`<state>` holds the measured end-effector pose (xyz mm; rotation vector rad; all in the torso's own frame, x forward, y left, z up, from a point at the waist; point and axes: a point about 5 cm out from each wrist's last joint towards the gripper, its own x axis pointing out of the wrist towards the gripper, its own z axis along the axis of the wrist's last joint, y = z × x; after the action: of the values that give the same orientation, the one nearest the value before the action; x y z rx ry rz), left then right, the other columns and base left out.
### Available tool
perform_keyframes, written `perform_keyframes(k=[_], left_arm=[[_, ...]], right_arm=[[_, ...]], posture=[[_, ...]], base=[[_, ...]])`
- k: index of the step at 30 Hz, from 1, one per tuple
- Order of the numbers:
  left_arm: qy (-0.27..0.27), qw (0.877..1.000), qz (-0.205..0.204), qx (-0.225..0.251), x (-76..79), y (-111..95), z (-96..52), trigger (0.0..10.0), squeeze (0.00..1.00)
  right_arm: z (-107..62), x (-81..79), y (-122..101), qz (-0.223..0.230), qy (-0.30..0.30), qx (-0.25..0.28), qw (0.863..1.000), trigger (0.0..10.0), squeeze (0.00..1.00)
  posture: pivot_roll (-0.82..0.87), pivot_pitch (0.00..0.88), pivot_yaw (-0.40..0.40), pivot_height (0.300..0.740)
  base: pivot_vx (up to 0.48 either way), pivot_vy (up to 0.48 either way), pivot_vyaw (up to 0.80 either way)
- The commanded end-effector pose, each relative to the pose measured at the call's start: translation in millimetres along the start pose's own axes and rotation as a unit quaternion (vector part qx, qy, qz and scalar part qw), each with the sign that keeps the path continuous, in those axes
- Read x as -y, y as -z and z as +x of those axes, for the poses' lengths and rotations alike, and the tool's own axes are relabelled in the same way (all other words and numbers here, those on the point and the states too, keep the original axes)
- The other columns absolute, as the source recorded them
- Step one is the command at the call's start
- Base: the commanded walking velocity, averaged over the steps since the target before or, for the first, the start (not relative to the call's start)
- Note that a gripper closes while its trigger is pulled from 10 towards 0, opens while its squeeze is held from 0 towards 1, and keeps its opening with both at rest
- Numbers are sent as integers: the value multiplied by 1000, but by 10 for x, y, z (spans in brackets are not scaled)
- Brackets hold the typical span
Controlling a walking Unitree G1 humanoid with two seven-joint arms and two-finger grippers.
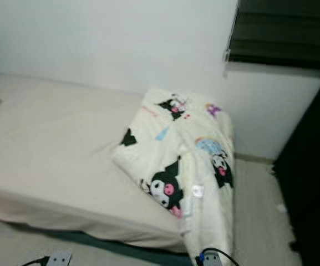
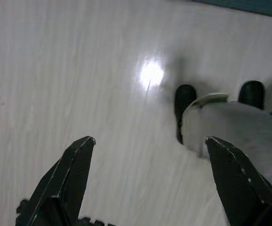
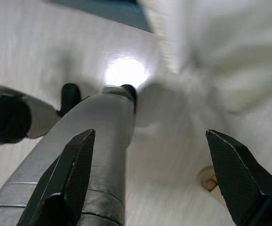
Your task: Clean up the room
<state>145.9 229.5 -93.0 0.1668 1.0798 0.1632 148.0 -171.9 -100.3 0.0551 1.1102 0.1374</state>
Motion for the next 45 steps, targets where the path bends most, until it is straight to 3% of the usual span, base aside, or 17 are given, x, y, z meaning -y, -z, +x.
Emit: perform_keyframes(k=[1, 10, 26, 40, 44, 45], left_arm=[[-2, 1000, -1, 1, -30, -6, 1, 10000, 0], [1, 1000, 3, 9, -20, -37, 3, 10000, 0], [5, 1000, -5, 24, 3, -75, 4, 10000, 0], [4, 1000, -11, 22, 8, -58, 2, 10000, 0], [3, 1000, -10, 20, -1, -45, 0, 10000, 0], [2, 1000, -10, 21, -13, -45, 0, 10000, 0]], right_arm=[[7, -12, -28, 9, 6, 7, 1000, 10000, 0], [-4, 44, -13, 11, 21, 2, 1000, 10000, 0], [-5, 25, 39, 12, 20, -5, 1000, 10000, 0], [-3, 15, 42, 18, 19, -6, 1000, 10000, 0], [-5, 78, -72, 55, 32, 17, 998, 10000, 0], [-19, 178, -317, 106, 40, 71, 991, 10000, 0]], posture=[[76, 0, -57, 740], [72, 0, -51, 740], [71, 0, -51, 740], [74, 0, -52, 740], [75, 0, -51, 730], [73, 0, -48, 720]], base=[[0, 0, 0], [0, 0, 0], [382, 0, 0], [0, 0, 0], [0, 0, 0], [0, 0, 0]])
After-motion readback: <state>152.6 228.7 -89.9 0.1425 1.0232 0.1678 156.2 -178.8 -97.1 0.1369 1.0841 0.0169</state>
